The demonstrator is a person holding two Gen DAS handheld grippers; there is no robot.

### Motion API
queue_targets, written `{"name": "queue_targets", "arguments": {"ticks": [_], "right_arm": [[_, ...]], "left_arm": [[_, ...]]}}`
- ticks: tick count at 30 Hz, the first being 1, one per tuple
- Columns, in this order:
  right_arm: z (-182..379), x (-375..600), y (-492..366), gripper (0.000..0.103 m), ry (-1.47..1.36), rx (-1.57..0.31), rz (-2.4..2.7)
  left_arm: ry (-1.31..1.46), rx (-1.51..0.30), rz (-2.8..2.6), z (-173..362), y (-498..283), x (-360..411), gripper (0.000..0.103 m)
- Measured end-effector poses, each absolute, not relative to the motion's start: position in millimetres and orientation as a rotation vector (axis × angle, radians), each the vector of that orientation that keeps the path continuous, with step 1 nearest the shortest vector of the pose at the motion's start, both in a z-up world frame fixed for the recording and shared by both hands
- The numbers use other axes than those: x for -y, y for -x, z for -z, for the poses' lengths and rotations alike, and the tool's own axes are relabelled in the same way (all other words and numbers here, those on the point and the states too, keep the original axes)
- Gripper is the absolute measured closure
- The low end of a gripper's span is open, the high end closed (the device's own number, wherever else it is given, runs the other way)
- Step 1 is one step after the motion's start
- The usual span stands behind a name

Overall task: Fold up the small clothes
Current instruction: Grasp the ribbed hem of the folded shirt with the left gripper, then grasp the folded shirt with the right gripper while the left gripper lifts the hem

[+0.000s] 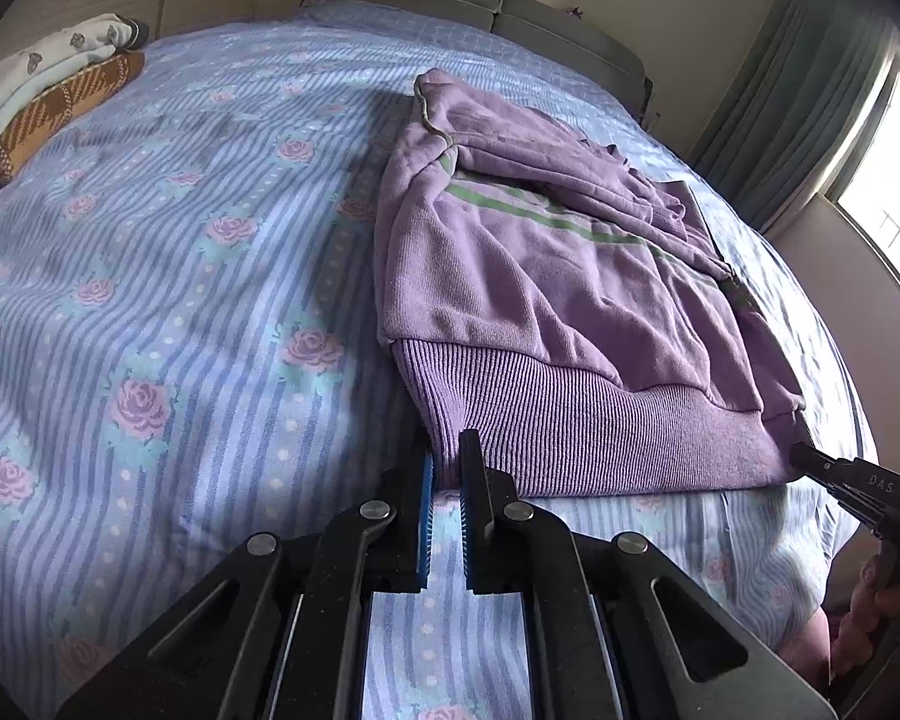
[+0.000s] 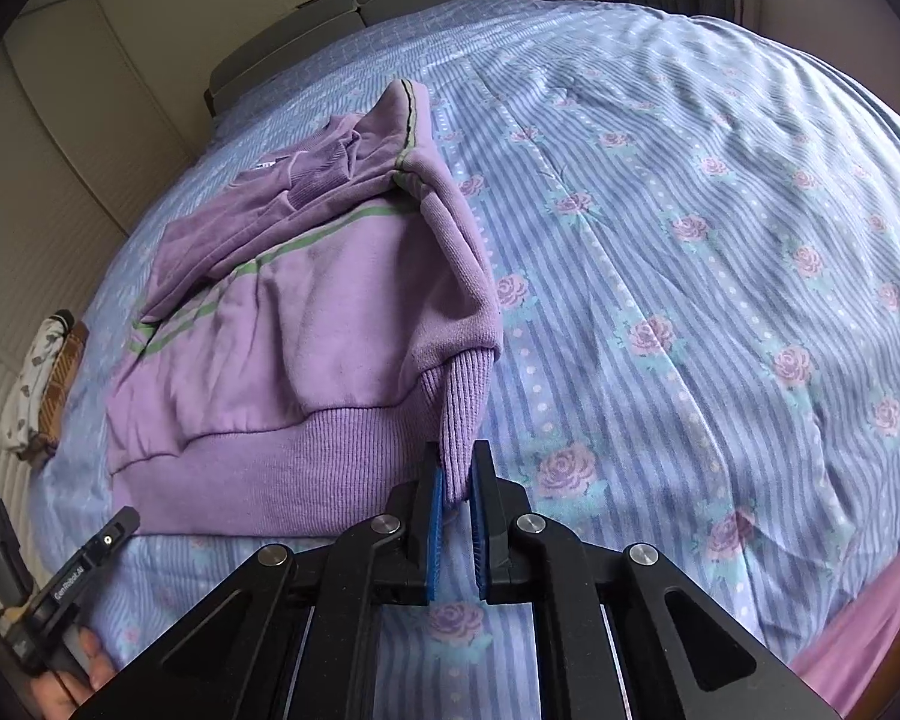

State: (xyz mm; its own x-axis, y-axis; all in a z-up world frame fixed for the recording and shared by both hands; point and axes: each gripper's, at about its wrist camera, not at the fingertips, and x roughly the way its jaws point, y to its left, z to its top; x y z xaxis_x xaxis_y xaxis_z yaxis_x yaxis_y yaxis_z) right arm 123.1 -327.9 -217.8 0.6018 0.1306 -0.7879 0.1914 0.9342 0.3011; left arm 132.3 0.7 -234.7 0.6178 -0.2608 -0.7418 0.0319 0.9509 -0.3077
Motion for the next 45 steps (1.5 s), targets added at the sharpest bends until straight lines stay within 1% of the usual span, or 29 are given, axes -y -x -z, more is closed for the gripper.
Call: {"name": "queue_targets", "arguments": {"ticks": [10, 17, 20, 24, 29, 34, 39, 45], "right_arm": [[175.2, 327.1, -88.0, 0.095, -0.421, -0.824, -0.03], [156.9, 325.4, -55.1, 0.095, -0.454, -0.766, -0.049], [138.1, 320.3, -39.8, 0.095, -0.457, -0.69, -0.069], [111.3, 317.9, -47.5, 0.095, -0.474, -0.59, -0.077], [86.1, 322.7, -91.2, 0.095, -0.507, -0.525, -0.066], [72.1, 330.1, -155.8, 0.095, -0.554, -0.499, -0.045], [84.8, 341.2, -231.8, 0.095, -0.591, -0.528, -0.017], [125.2, 359.1, -311.1, 0.095, -0.617, -0.598, 0.021]], "left_arm": [[0.331, -0.815, 0.144, 200.7, -104.6, -17.5, 0.094], [0.365, -0.784, 0.15, 175.1, -80.5, -25.5, 0.094], [0.388, -0.751, 0.154, 157.2, -86.3, -30.5, 0.094], [0.404, -0.664, 0.161, 124.2, -109.6, -34.1, 0.094], [0.434, -0.571, 0.148, 88.6, -161.2, -33.8, 0.094], [0.471, -0.545, 0.134, 78.3, -233.5, -32.1, 0.094], [0.458, -0.578, 0.123, 94.4, -309.7, -19.7, 0.094], [0.448, -0.662, 0.119, 133.0, -382.6, -8.6, 0.094]]}}
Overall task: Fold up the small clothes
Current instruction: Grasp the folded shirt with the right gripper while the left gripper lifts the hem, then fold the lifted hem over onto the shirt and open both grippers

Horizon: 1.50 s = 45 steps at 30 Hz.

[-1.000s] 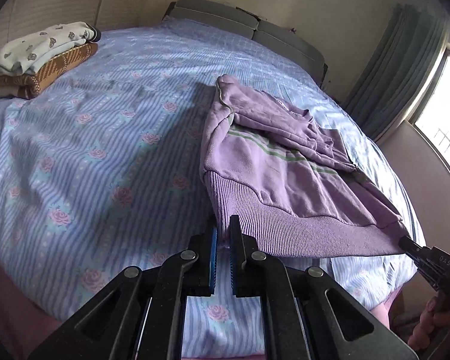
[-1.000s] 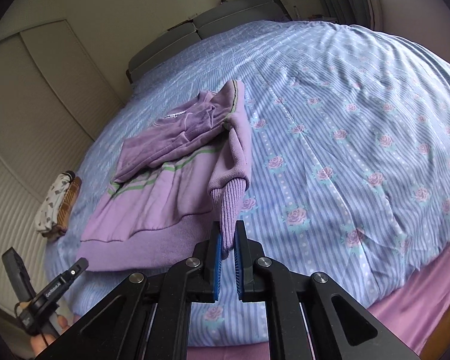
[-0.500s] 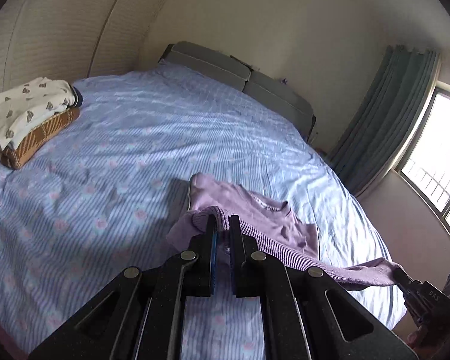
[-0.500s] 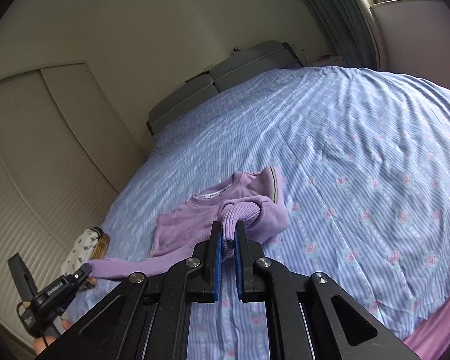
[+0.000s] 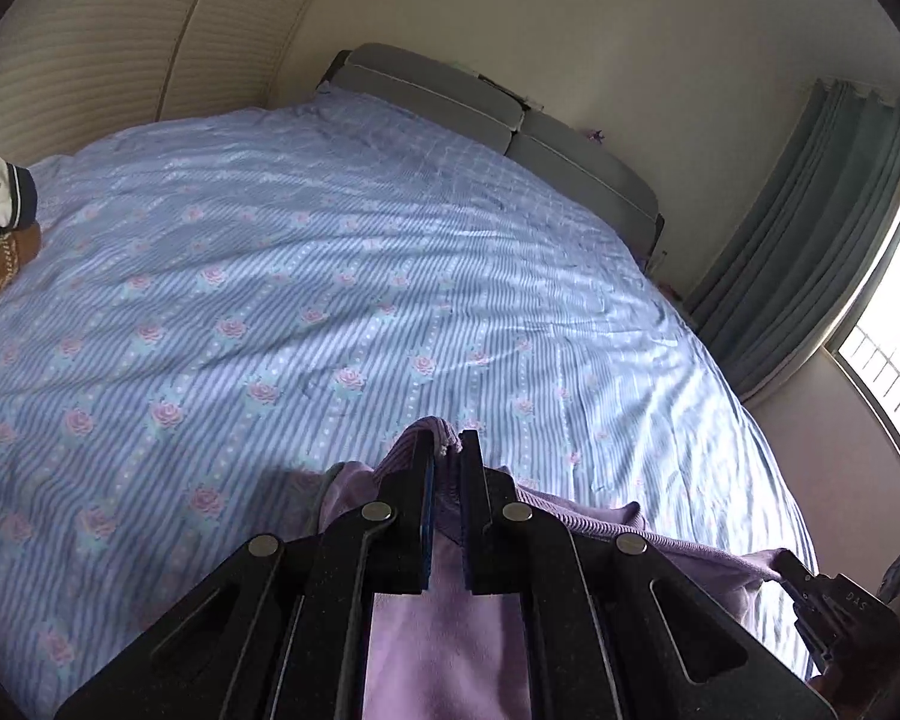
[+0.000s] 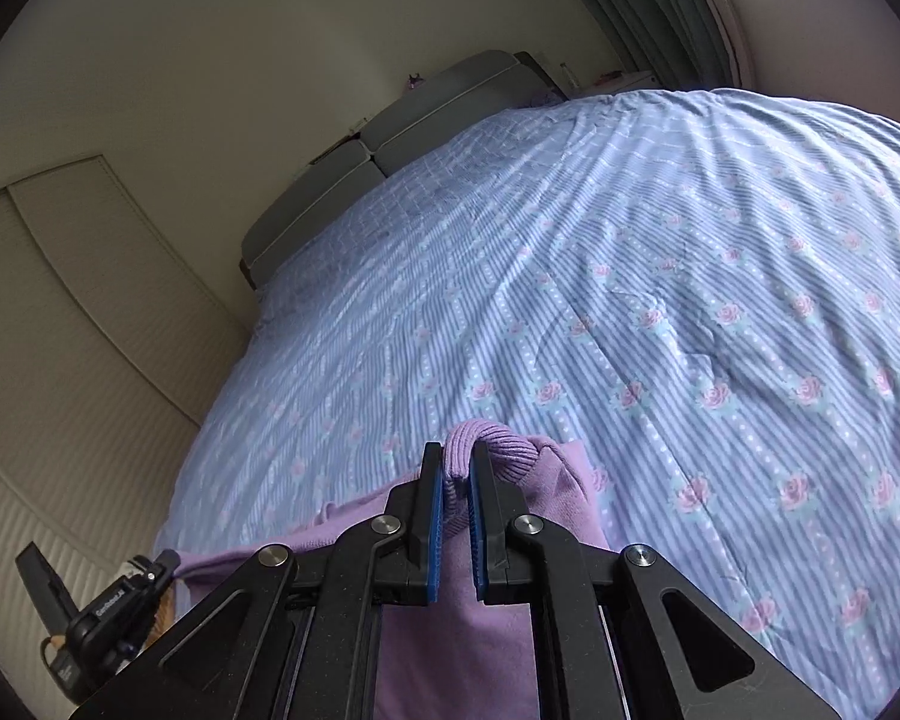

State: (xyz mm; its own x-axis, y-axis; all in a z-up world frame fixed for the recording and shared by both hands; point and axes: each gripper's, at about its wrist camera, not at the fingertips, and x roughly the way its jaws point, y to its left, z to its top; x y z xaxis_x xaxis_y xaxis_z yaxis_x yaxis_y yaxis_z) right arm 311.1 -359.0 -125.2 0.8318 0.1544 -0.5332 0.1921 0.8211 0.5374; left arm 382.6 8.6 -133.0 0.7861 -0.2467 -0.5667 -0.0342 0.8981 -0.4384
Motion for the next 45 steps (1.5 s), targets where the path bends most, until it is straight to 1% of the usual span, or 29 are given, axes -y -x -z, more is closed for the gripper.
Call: {"name": "queue_targets", "arguments": {"ticks": [5, 9, 12, 15, 17, 18, 19, 20, 21, 23, 26, 30, 33, 37, 40, 45], "right_arm": [[154.0, 361.2, -355.7, 0.095, -0.6, -0.647, 0.03], [175.9, 360.7, -377.3, 0.095, -0.566, -0.687, 0.041], [191.2, 361.6, -386.5, 0.095, -0.55, -0.712, 0.065], [197.5, 358.7, -392.8, 0.089, -0.541, -0.728, 0.057], [193.6, 355.6, -393.8, 0.081, -0.522, -0.726, 0.054], [189.0, 354.4, -391.8, 0.075, -0.507, -0.714, 0.056], [183.5, 353.6, -388.7, 0.055, -0.481, -0.698, 0.079], [177.0, 353.2, -384.6, 0.035, -0.451, -0.675, 0.115], [169.9, 353.1, -378.5, 0.03, -0.425, -0.645, 0.15], [156.1, 353.1, -367.0, 0.029, -0.382, -0.585, 0.168], [140.0, 343.0, -357.0, 0.029, -0.319, -0.555, 0.13], [133.1, 312.5, -358.3, 0.029, -0.204, -0.57, 0.029], [146.3, 291.3, -372.3, 0.029, -0.138, -0.665, -0.046], [172.8, 275.3, -384.6, 0.029, -0.067, -0.765, -0.063], [192.0, 280.3, -391.0, 0.03, -0.047, -0.819, -0.007], [208.6, 293.3, -395.9, 0.032, -0.044, -0.843, 0.021]], "left_arm": [[0.43, -0.742, 0.105, 168.6, -419.5, -2.8, 0.094], [0.413, -0.779, 0.091, 192.7, -431.5, -2.6, 0.094], [0.379, -0.786, 0.082, 199.7, -436.0, 2.9, 0.093], [0.348, -0.789, 0.081, 196.7, -436.9, 7.4, 0.092], [0.333, -0.769, 0.079, 188.9, -431.8, 5.4, 0.085], [0.323, -0.755, 0.068, 184.2, -427.8, 4.4, 0.076], [0.312, -0.739, 0.052, 178.9, -424.2, 3.2, 0.064], [0.302, -0.724, 0.043, 173.6, -421.0, 2.1, 0.061], [0.292, -0.712, 0.044, 168.5, -417.8, 2.1, 0.061], [0.263, -0.699, 0.045, 158.7, -411.9, 5.8, 0.061], [0.233, -0.675, 0.094, 146.3, -400.4, 19.7, 0.061], [0.219, -0.763, 0.244, 154.2, -404.2, 49.2, 0.06], [0.167, -0.824, 0.308, 168.3, -410.9, 68.0, 0.06], [0.134, -0.896, 0.304, 191.6, -421.4, 70.2, 0.06], [0.132, -0.9, 0.29, 203.5, -423.5, 62.5, 0.06], [0.12, -0.887, 0.247, 211.3, -431.5, 53.9, 0.061]]}}
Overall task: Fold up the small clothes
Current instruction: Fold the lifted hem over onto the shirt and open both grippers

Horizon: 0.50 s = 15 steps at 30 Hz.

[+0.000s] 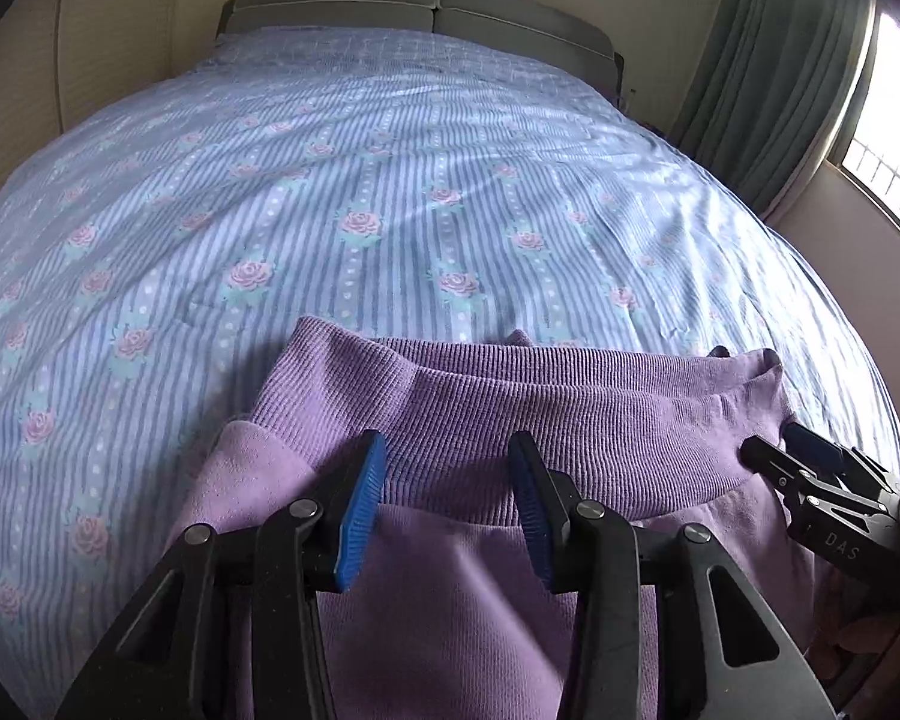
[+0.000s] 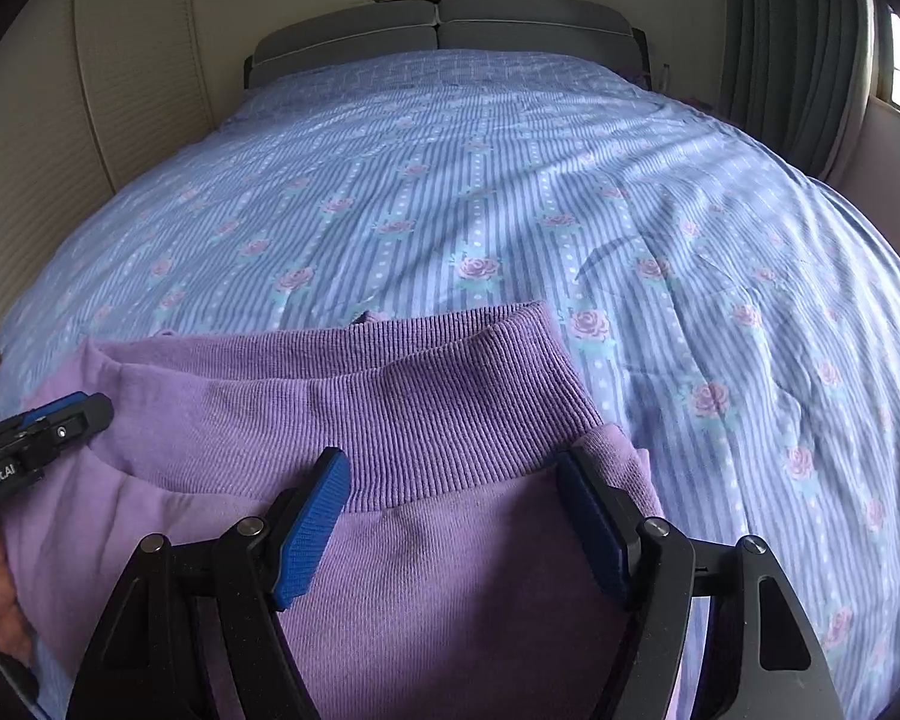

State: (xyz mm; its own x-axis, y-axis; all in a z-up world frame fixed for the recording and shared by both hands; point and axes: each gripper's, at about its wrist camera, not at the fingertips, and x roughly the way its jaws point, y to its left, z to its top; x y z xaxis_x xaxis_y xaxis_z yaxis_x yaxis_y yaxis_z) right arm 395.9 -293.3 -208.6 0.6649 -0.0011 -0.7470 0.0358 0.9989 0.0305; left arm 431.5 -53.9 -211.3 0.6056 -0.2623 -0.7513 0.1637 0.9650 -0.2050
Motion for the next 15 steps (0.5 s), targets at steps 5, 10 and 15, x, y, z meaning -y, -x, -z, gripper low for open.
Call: {"name": "queue_targets", "arguments": {"ticks": [5, 10, 15], "right_arm": [[205.2, 288.7, -393.8, 0.032, -0.036, -0.821, 0.042], [172.7, 297.0, -356.5, 0.031, -0.097, -0.745, 0.066], [162.7, 296.3, -307.3, 0.031, -0.102, -0.717, 0.075]], "left_arm": [[0.079, -0.875, 0.234, 202.3, -424.3, 59.0, 0.06], [0.095, -0.818, 0.222, 177.9, -385.0, 41.1, 0.046], [0.063, -0.774, 0.197, 178.0, -342.0, 15.8, 0.045]]}}
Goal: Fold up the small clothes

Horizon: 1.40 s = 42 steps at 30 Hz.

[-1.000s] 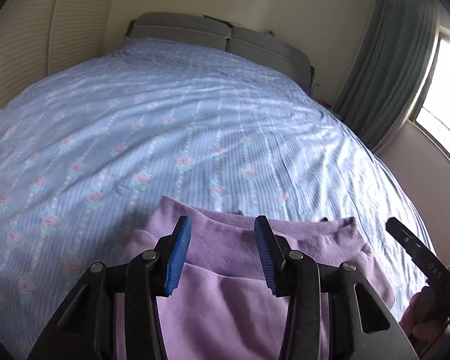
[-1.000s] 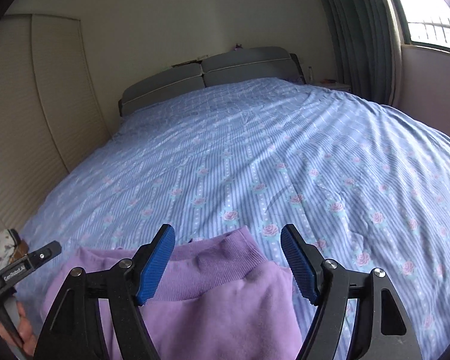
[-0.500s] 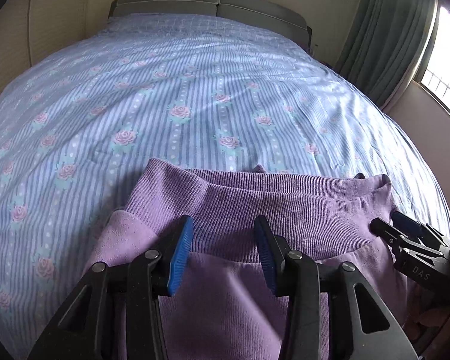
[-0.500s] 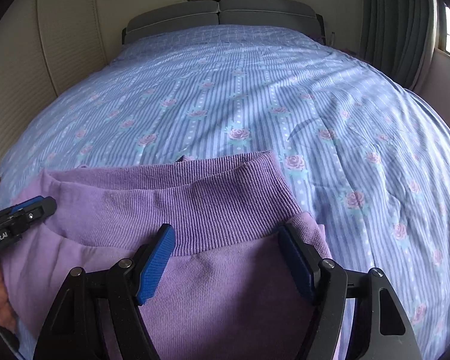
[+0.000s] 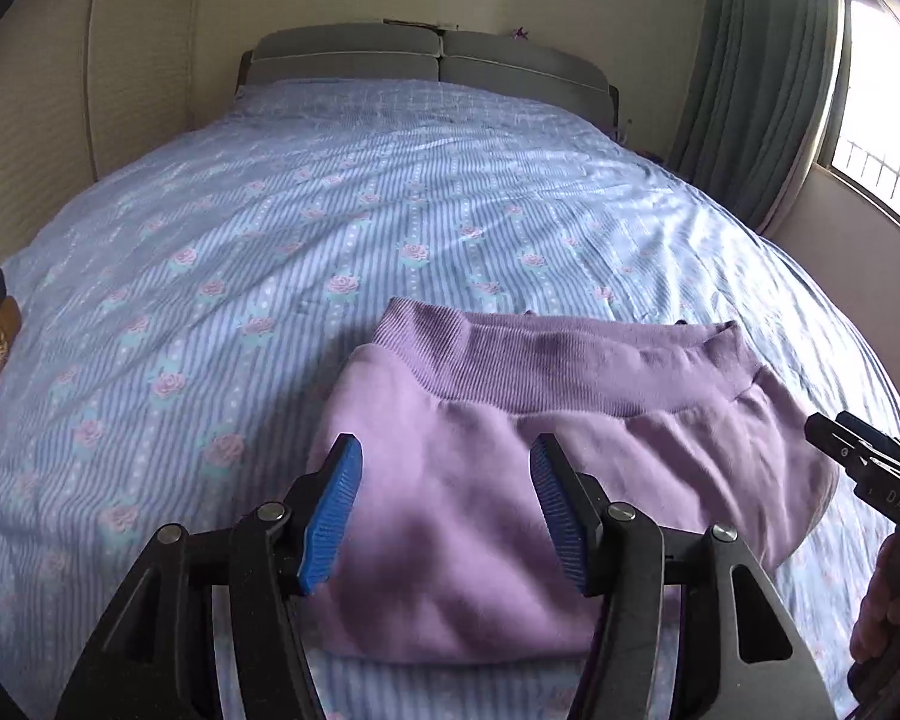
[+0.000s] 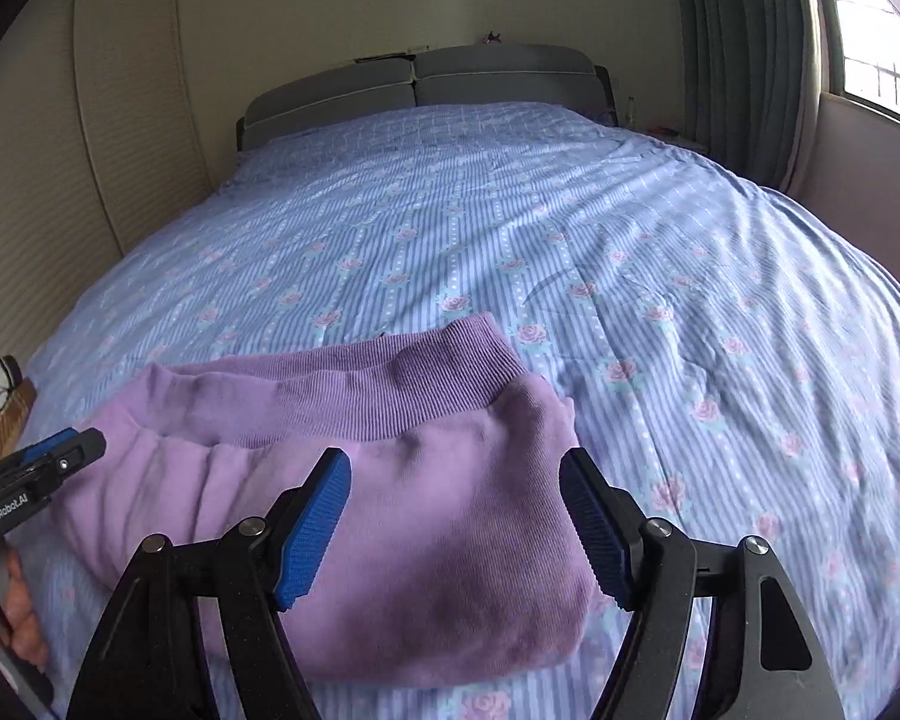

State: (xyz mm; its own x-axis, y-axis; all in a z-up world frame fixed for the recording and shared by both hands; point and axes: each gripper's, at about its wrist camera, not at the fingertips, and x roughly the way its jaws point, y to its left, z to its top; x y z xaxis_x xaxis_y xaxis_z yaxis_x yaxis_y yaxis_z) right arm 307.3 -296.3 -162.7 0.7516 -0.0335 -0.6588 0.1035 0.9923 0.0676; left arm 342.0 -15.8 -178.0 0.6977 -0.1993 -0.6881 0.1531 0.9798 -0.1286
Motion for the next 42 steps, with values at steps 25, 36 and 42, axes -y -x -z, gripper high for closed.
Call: {"name": "queue_targets", "arguments": {"ticks": [25, 36, 42], "right_arm": [[195.2, 342.5, -256.0, 0.024, -0.431, -0.818, 0.06], [234.1, 345.3, -259.1, 0.027, -0.679, -0.834, 0.021], [240.5, 346.5, -274.2, 0.036, -0.724, -0.817, 0.008]], "left_arm": [[0.099, -0.726, 0.2, 160.5, -296.0, 39.2, 0.036], [0.112, -0.795, 0.243, 177.2, -296.4, 58.0, 0.036], [0.12, -0.795, 0.207, 179.8, -303.7, 52.2, 0.036]]}}
